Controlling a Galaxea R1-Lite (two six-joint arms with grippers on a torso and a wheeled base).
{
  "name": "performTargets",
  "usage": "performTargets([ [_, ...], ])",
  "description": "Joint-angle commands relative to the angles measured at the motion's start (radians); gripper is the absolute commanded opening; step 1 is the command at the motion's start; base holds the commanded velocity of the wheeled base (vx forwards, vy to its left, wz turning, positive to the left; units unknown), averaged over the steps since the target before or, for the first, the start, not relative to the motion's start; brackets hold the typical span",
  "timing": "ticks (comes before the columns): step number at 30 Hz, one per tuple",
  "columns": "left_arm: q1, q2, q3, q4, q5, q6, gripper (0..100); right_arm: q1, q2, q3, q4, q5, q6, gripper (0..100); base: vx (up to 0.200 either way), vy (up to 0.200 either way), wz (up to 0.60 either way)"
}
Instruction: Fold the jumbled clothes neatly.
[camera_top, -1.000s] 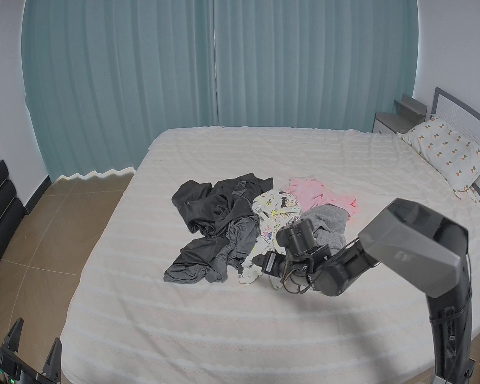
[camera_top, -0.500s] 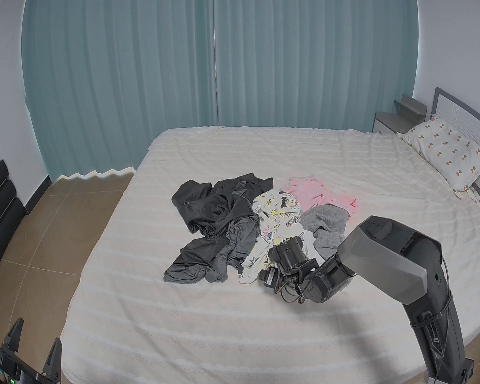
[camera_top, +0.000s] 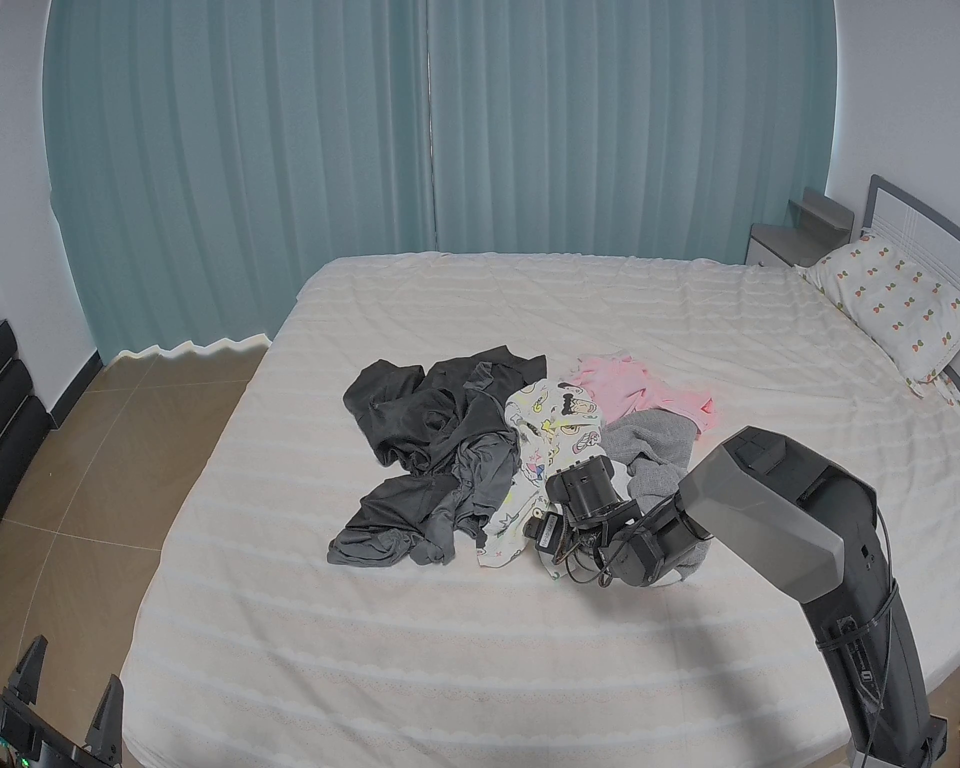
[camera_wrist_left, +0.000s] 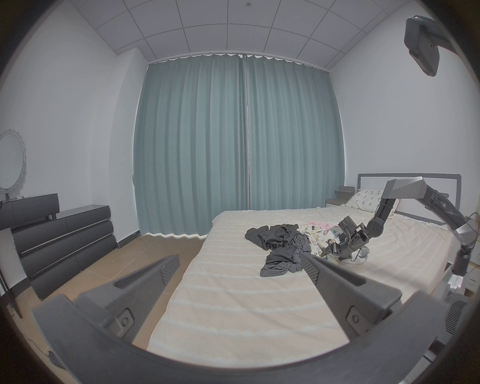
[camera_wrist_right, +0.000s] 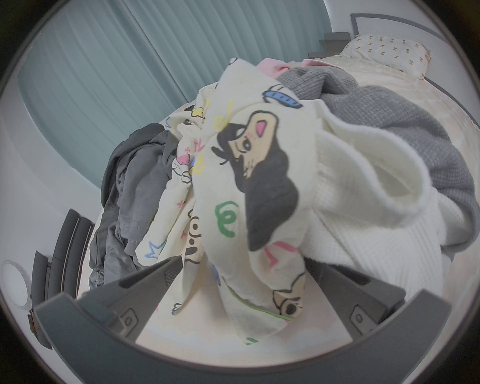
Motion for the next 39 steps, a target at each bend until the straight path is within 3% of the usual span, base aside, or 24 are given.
performTargets([
  [1, 0.000, -0.016, 0.016, 0.000, 0.000, 0.000, 100, 0.001, 0.025, -0.085, 0.073, 0.002, -0.001, 0, 0.000, 0.000, 0.00],
  [12, 0.000, -0.016, 0.016, 0.000, 0.000, 0.000, 100, 0.001, 0.024, -0.093, 0.111, -0.003, 0.004, 0, 0.000, 0.000, 0.00],
  [23, 0.000, -0.016, 0.016, 0.001, 0.000, 0.000, 100, 0.007, -0.188, 0.154, 0.093, 0.029, 0.067, 0, 0.000, 0.000, 0.00],
  [29, 0.000, -0.016, 0.016, 0.001, 0.000, 0.000, 100, 0.007, -0.349, 0.335, 0.007, 0.094, 0.090, 0, 0.000, 0.000, 0.00],
  [33, 0.000, -0.016, 0.016, 0.001, 0.000, 0.000, 100, 0.007, -0.529, 0.553, -0.163, 0.123, 0.090, 0, 0.000, 0.000, 0.00],
  [39, 0.000, -0.016, 0.016, 0.001, 0.000, 0.000, 100, 0.005, -0.705, 0.729, -0.302, 0.175, 0.084, 0, 0.000, 0.000, 0.00],
])
